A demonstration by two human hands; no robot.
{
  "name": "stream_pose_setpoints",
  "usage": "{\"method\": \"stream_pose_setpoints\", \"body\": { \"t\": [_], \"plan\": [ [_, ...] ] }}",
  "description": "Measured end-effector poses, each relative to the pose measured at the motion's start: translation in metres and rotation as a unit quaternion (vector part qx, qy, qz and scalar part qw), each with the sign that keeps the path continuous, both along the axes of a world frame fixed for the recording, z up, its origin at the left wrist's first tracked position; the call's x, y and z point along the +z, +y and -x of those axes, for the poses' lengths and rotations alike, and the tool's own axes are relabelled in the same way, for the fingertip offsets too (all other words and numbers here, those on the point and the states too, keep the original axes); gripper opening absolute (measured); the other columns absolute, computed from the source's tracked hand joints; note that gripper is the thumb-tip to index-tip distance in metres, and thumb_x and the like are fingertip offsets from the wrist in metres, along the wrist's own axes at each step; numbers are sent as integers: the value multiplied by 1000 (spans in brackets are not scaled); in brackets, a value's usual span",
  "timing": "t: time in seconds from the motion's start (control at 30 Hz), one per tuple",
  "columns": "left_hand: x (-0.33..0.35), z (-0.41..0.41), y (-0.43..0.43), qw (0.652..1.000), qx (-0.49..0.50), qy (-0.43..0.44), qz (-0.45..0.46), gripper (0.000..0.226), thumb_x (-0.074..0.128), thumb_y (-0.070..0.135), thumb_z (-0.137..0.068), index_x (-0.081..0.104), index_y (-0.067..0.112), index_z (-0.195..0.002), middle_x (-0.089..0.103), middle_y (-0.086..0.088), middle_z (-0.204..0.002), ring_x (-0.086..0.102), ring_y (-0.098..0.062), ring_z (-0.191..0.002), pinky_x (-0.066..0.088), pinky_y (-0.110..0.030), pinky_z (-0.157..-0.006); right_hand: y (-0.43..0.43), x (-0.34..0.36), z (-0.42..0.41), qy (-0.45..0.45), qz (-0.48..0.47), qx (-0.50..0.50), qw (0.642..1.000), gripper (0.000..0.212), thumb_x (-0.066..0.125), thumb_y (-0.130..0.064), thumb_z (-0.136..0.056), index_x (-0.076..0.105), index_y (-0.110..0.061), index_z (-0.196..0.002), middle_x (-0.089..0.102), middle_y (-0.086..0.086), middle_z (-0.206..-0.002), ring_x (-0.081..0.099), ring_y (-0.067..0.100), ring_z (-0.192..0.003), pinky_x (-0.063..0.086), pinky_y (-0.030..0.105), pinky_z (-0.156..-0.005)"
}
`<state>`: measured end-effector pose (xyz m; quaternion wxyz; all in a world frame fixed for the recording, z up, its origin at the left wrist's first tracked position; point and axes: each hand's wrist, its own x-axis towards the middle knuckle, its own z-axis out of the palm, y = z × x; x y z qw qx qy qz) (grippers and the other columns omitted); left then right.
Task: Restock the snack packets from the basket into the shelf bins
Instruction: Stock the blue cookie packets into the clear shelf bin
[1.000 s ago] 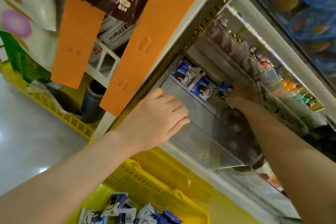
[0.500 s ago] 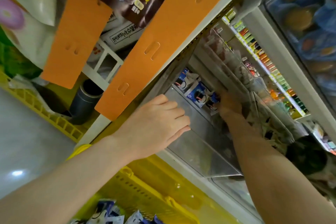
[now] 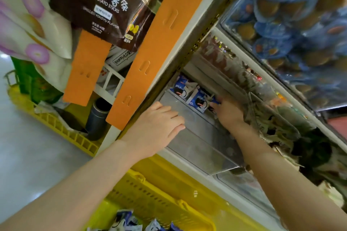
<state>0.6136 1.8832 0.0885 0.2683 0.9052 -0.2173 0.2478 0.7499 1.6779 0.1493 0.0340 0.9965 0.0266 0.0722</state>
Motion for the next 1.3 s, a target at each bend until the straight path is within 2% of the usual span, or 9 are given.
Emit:
{"method": "stream_pose_setpoints", "body": {
  "t": [0.17, 0.33, 0.4, 0.53, 0.63, 0.73, 0.83, 1.0, 1.3],
  "plan": [
    [5, 15, -14, 996, 64, 15, -52, 28, 37, 28, -97, 62, 20, -107, 64, 0, -101, 56, -21, -98, 36, -37, -99, -2, -3, 96, -11, -122, 123, 985, 29, 37, -38, -99, 56, -23, -114, 60, -2, -106, 59, 17, -95, 37, 25, -75],
    [5, 31, -17, 987, 81, 57, -128, 43, 30, 29, -98, 39, 17, -138, 46, -7, -137, 35, -25, -133, 15, -38, -115, -26, -14, 165, 21, -154, 175, 972, 35, 35, -37, -99, 52, -23, -126, 59, -4, -122, 55, 11, -112, 40, 23, -90],
    [7, 40, -20, 987, 77, 71, -119, 44, 31, 28, -99, 33, 16, -141, 40, -8, -142, 28, -24, -137, 17, -37, -115, -35, -21, 183, 0, -143, 189, 972, 38, 36, -35, -99, 48, -20, -131, 54, -3, -130, 50, 11, -119, 34, 18, -96],
    [11, 61, -35, 995, 15, -42, -94, 29, 46, 8, -90, 61, 5, -115, 62, -12, -109, 57, -29, -104, 42, -43, -97, -52, -44, 216, -117, -161, 206, 958, 32, 42, -28, -98, 57, -11, -121, 56, 3, -125, 48, 16, -120, 33, 23, -102],
    [-10, 77, -55, 989, -37, -95, -105, 26, 44, 13, -86, 65, 10, -100, 64, -5, -92, 58, -21, -85, 36, -31, -84, -62, -80, 238, -142, -206, 185, 950, 27, 41, -26, -95, 58, -12, -109, 61, 2, -106, 55, 14, -98, 40, 21, -85],
    [-56, 95, -78, 990, -62, 59, -108, 30, 36, 24, -92, 62, 17, -105, 60, 3, -97, 57, -15, -90, 37, -27, -87, -73, -130, 253, -23, -208, 119, 971, 18, 48, -23, -97, 60, -15, -108, 61, 0, -103, 61, 17, -88, 49, 27, -71],
    [-122, 109, -90, 958, -52, 256, -121, 38, 23, 33, -100, 48, 20, -125, 49, 5, -121, 44, -12, -112, 31, -28, -98, -90, -182, 257, 142, -205, 34, 968, 27, 39, -29, -99, 53, -21, -121, 55, -2, -120, 56, 15, -104, 46, 25, -80],
    [-209, 127, -84, 896, -31, 427, -117, 35, 29, 30, -101, 42, 20, -131, 45, 2, -131, 45, -16, -114, 38, -27, -93, -105, -247, 264, 346, -205, -25, 915, 39, 42, -24, -99, 41, -15, -137, 49, 6, -137, 52, 22, -119, 43, 32, -96],
    [-287, 115, -90, 805, 48, 592, -10, 53, 40, 31, -98, 21, 15, -145, 37, -7, -141, 43, -24, -121, 40, -37, -98, -69, -309, 252, 432, -148, 8, 889, 58, 49, -29, -97, 22, -14, -146, 26, 5, -150, 28, 24, -137, 30, 32, -109]
  ]
}}
